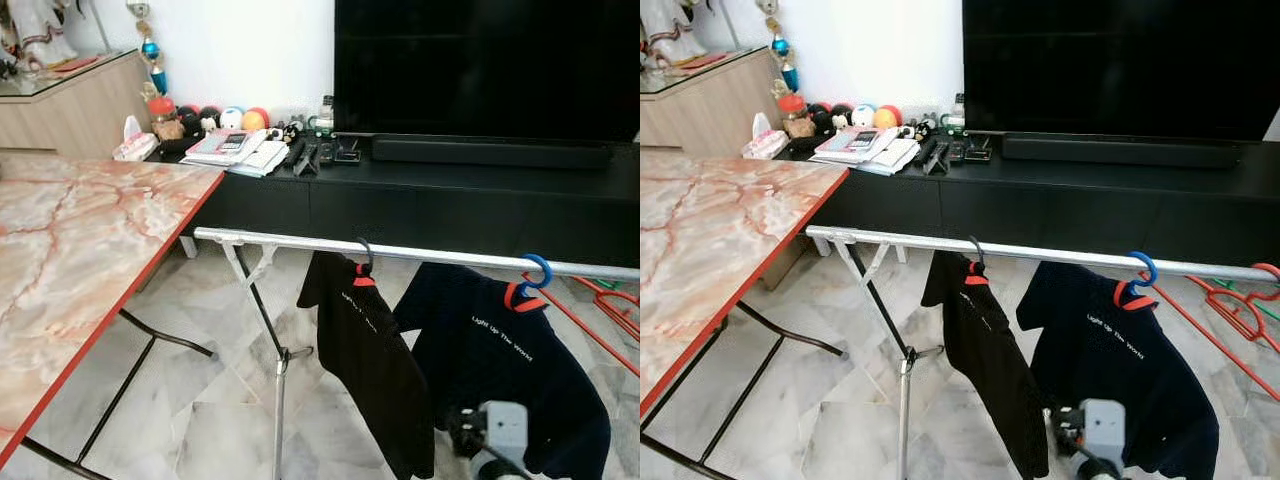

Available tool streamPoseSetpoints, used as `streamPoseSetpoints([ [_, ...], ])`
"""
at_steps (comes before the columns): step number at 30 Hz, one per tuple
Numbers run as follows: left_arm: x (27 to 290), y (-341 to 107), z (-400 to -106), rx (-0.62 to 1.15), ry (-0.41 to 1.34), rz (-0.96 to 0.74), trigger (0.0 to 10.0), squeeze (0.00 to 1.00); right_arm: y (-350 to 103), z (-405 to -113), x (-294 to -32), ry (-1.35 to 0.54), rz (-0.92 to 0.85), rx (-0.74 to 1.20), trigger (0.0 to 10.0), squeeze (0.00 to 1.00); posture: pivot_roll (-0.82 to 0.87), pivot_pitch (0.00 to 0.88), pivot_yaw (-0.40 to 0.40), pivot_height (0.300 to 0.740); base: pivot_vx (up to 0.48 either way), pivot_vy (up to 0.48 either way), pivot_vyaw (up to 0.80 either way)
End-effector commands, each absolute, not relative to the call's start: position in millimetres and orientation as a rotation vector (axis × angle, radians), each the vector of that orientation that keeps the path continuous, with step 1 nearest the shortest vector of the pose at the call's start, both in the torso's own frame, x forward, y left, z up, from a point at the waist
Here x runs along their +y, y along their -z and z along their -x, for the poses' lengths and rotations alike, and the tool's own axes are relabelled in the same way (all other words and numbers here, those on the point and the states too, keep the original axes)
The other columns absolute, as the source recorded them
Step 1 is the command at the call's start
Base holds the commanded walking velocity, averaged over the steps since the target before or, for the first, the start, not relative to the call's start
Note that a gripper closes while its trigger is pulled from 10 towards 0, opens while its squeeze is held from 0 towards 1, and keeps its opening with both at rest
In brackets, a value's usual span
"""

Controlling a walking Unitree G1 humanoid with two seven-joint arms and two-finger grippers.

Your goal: Hang hanger

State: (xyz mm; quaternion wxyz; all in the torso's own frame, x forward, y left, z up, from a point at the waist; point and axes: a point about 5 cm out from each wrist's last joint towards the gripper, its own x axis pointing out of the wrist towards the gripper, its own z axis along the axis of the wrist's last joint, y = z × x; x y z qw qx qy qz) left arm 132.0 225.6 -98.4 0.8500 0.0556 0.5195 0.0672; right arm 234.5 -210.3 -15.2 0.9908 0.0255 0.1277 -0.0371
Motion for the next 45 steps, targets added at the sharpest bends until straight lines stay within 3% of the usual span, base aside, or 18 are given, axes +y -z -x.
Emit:
streamPoseSetpoints([
  [1, 229, 99, -127, 1.103, -0.131, -0.141, 10.0, 0.00, 7, -235, -210, 0.081, -0.062, 0.189, 10.0, 0.00, -0.09, 0.000, 0.093, 0.740, 0.000, 0.000, 0.00],
  [8, 220, 101, -127, 1.097, -0.069, -0.159, 10.0, 0.00, -2, -241, -215, 0.116, -0.074, 0.139, 10.0, 0.00, -0.07, 0.000, 0.089, 0.740, 0.000, 0.000, 0.00],
  [19, 206, 102, -131, 1.085, -0.041, -0.169, 10.0, 0.00, -25, -257, -230, 0.074, -0.012, 0.095, 10.0, 0.00, -0.01, 0.000, -0.007, 0.740, 0.000, -0.287, 0.00],
  [28, 205, 102, -132, 1.092, -0.058, -0.148, 10.0, 0.00, -32, -264, -231, 0.074, -0.005, 0.083, 10.0, 0.00, -0.02, 0.000, -0.009, 0.740, 0.000, 0.000, 0.00],
  [33, 205, 101, -136, 1.098, 0.042, -0.234, 10.0, 0.00, -31, -262, -230, 0.078, -0.005, 0.086, 10.0, 0.00, -0.03, 0.000, 0.000, 0.740, 0.000, 0.000, 0.00],
  [45, 209, 99, -139, 1.087, 0.011, -0.212, 10.0, 0.00, -3, -226, -273, 0.464, 0.064, 0.268, 10.0, 0.00, -0.04, 0.000, 0.026, 0.740, 0.000, 0.000, 0.00],
])
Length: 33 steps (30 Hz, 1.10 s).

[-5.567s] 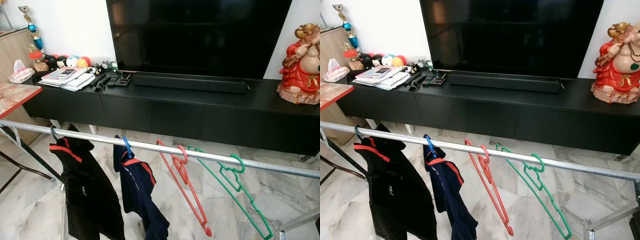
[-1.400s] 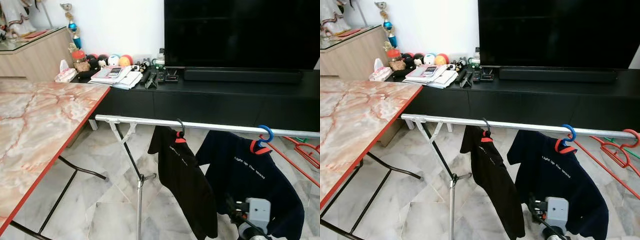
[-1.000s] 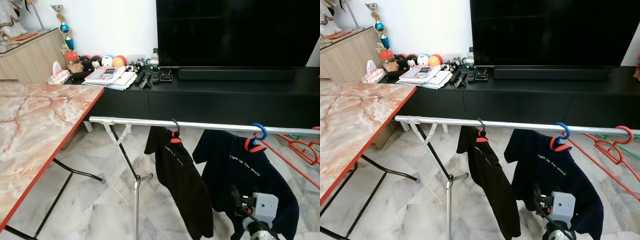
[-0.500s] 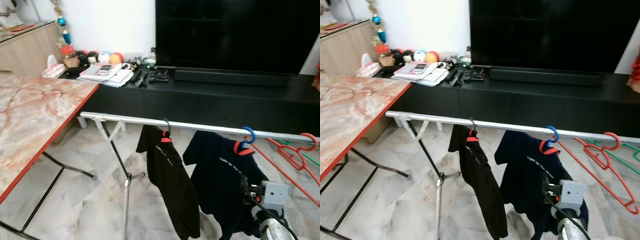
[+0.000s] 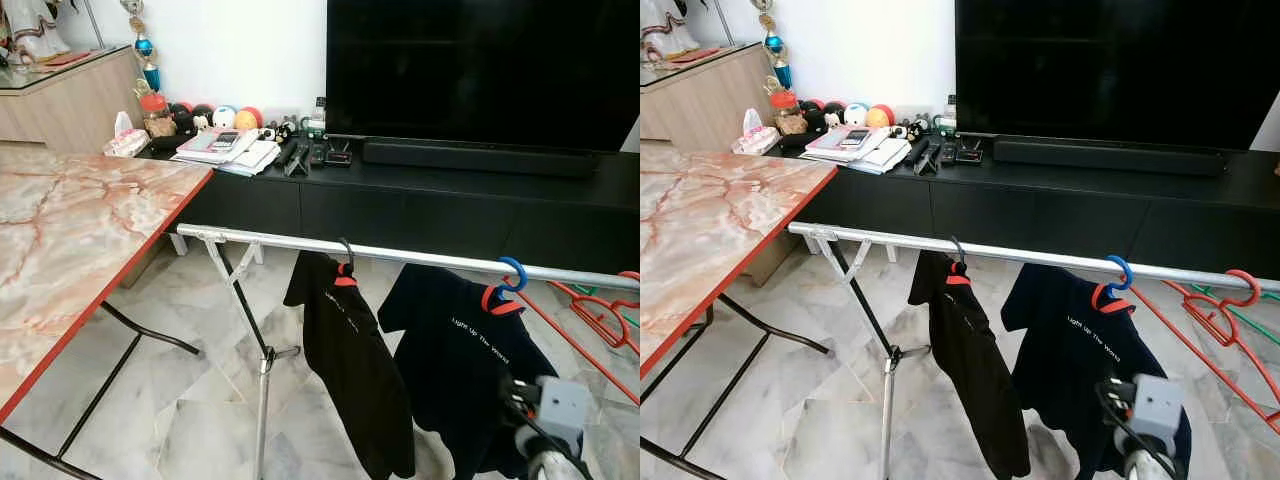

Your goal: Hang hanger

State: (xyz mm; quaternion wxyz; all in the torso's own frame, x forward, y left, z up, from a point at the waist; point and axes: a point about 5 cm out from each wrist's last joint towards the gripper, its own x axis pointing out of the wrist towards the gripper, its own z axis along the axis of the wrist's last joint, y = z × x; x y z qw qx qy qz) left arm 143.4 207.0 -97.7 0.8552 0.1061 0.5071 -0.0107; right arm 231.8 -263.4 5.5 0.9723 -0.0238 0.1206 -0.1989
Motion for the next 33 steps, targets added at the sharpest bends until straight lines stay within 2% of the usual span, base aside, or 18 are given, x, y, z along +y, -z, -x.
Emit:
streamPoseSetpoints([
  [1, 209, 99, -139, 1.088, 0.011, -0.212, 10.0, 0.00, -3, -224, -277, 0.494, 0.058, 0.271, 10.0, 0.00, -0.04, 0.000, 0.026, 0.740, 0.000, 0.000, 0.00],
  [4, 210, 99, -140, 1.092, 0.013, -0.215, 10.0, 0.00, -3, -216, -294, 0.618, 0.064, 0.290, 10.0, 0.00, -0.03, 0.000, 0.031, 0.740, 0.000, 0.000, 0.00],
  [6, 210, 99, -140, 1.093, 0.013, -0.214, 10.0, 0.00, -4, -216, -299, 0.630, 0.081, 0.298, 10.0, 0.00, -0.03, 0.000, 0.031, 0.740, 0.000, 0.000, 0.00],
  [14, 210, 98, -141, 1.092, 0.011, -0.204, 10.0, 0.00, -6, -227, -299, 0.566, 0.039, 0.309, 10.0, 0.00, -0.03, 0.000, 0.029, 0.740, 0.000, 0.000, 0.00],
  [20, 209, 98, -143, 1.088, 0.019, -0.199, 10.0, 0.00, -8, -242, -301, 0.452, 0.004, 0.378, 10.0, 0.00, -0.02, 0.000, 0.030, 0.740, 0.000, 0.000, 0.00],
  [27, 209, 98, -144, 1.086, 0.017, -0.196, 10.0, 0.00, -9, -242, -308, 0.472, -0.031, 0.383, 10.0, 0.00, -0.02, 0.000, 0.029, 0.740, 0.000, 0.000, 0.00],
  [33, 209, 98, -143, 1.090, 0.020, -0.197, 10.0, 0.00, 1, -237, -300, 0.425, -0.049, 0.440, 10.0, 0.00, -0.02, 0.000, 0.030, 0.740, 0.000, 0.000, 0.00],
])
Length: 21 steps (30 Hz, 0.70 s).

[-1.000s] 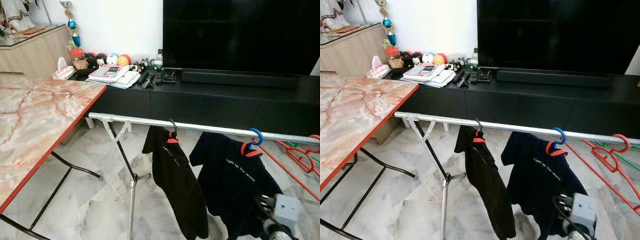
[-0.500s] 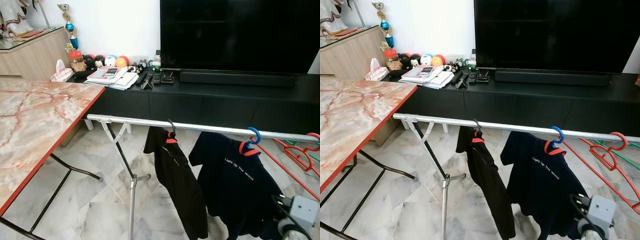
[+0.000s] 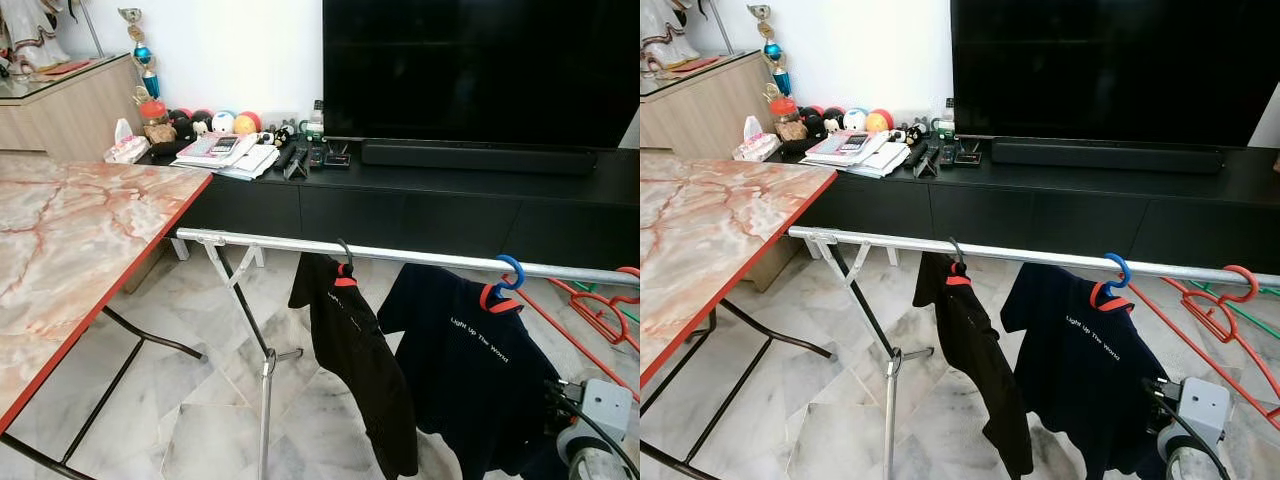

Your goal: Hang hanger

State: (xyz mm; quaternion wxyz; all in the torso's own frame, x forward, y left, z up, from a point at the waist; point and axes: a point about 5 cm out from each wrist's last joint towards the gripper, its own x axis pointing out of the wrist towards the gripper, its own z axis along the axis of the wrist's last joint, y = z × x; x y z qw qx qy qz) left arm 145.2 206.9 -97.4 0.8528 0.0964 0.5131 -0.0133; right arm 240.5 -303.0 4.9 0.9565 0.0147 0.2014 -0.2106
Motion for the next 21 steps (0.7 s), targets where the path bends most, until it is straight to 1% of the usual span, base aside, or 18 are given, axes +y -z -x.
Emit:
streamPoseSetpoints([
  [1, 209, 98, -143, 1.091, 0.021, -0.197, 10.0, 0.00, 4, -236, -298, 0.412, -0.060, 0.451, 10.0, 0.00, -0.02, 0.000, 0.029, 0.740, 0.000, 0.000, 0.00],
  [10, 209, 98, -142, 1.097, 0.033, -0.200, 10.0, 0.00, 16, -224, -283, 0.345, -0.067, 0.503, 10.0, 0.00, -0.02, 0.000, 0.027, 0.740, 0.000, 0.000, 0.00],
  [21, 209, 99, -141, 1.101, 0.040, -0.207, 10.0, 0.00, 19, -219, -264, 0.297, -0.092, 0.479, 10.0, 0.00, -0.03, 0.000, 0.023, 0.740, 0.000, 0.000, 0.00],
])
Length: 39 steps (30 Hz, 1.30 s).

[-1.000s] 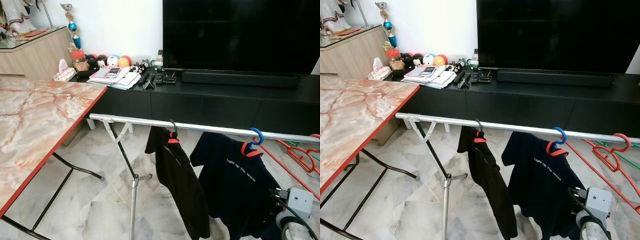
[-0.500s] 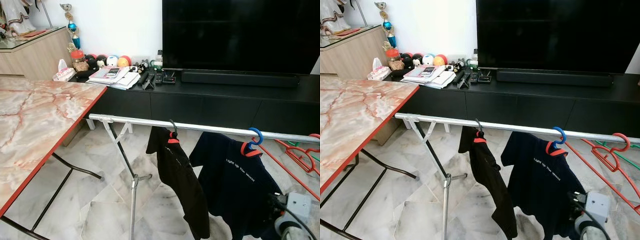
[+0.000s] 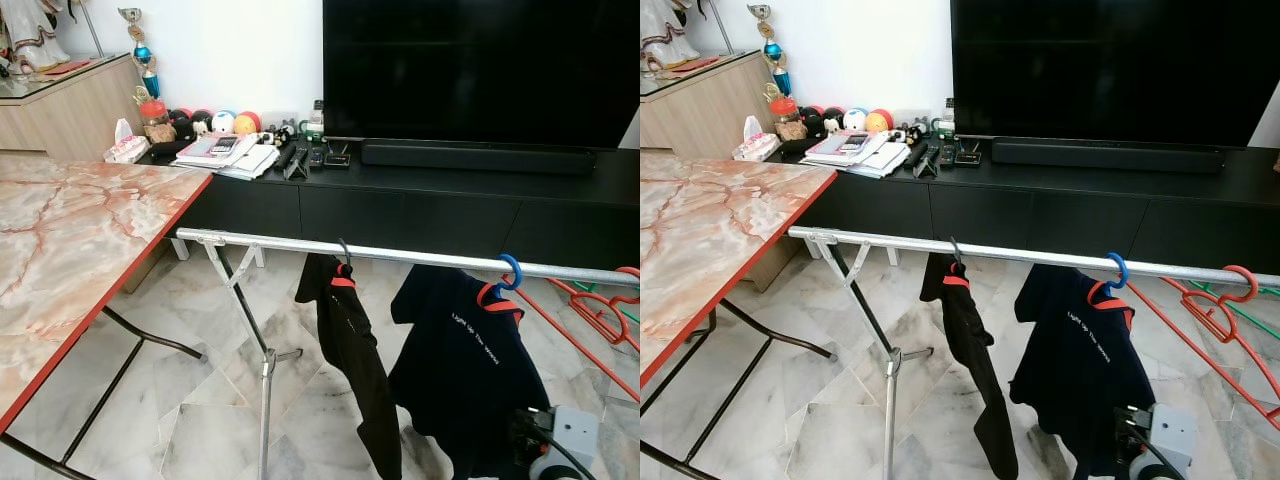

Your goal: Hang hanger

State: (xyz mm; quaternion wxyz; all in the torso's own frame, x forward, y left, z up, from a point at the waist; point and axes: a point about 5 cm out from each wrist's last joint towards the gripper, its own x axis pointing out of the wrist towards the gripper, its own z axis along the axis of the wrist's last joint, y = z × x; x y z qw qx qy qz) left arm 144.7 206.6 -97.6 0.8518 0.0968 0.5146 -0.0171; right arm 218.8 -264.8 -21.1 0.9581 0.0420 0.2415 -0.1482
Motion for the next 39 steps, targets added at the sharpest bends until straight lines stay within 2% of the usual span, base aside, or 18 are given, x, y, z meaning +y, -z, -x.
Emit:
streamPoseSetpoints([
  [1, 209, 99, -141, 1.101, 0.041, -0.206, 10.0, 0.00, 19, -219, -263, 0.293, -0.097, 0.479, 10.0, 0.00, -0.03, 0.000, 0.021, 0.740, 0.000, 0.000, 0.00],
  [8, 208, 99, -141, 1.100, 0.040, -0.203, 10.0, 0.00, 20, -222, -256, 0.268, -0.117, 0.478, 10.0, 0.00, -0.02, 0.000, 0.018, 0.740, 0.000, 0.000, 0.00],
  [17, 208, 99, -141, 1.100, 0.045, -0.205, 10.0, 0.00, 37, -210, -248, 0.250, -0.124, 0.564, 9.8, 0.00, -0.02, 0.000, 0.021, 0.740, 0.000, 0.000, 0.00],
  [18, 208, 99, -141, 1.100, 0.045, -0.205, 10.0, 0.00, 39, -208, -248, 0.254, -0.121, 0.576, 2.6, 0.00, -0.02, 0.000, 0.021, 0.740, 0.000, 0.000, 0.00],
  [20, 208, 99, -141, 1.100, 0.045, -0.205, 10.0, 0.00, 41, -207, -248, 0.257, -0.119, 0.584, 2.6, 0.00, -0.02, 0.000, 0.021, 0.740, 0.000, 0.000, 0.00],
  [21, 208, 99, -141, 1.100, 0.044, -0.205, 10.0, 0.00, 41, -207, -248, 0.257, -0.124, 0.581, 0.0, 0.00, -0.02, 0.000, 0.022, 0.740, 0.000, 0.000, 0.00],
  [39, 209, 99, -141, 1.101, 0.047, -0.216, 10.0, 0.00, 47, -205, -241, 0.220, -0.132, 0.602, 0.0, 0.00, -0.02, 0.000, 0.028, 0.740, 0.000, 0.000, 0.00],
])
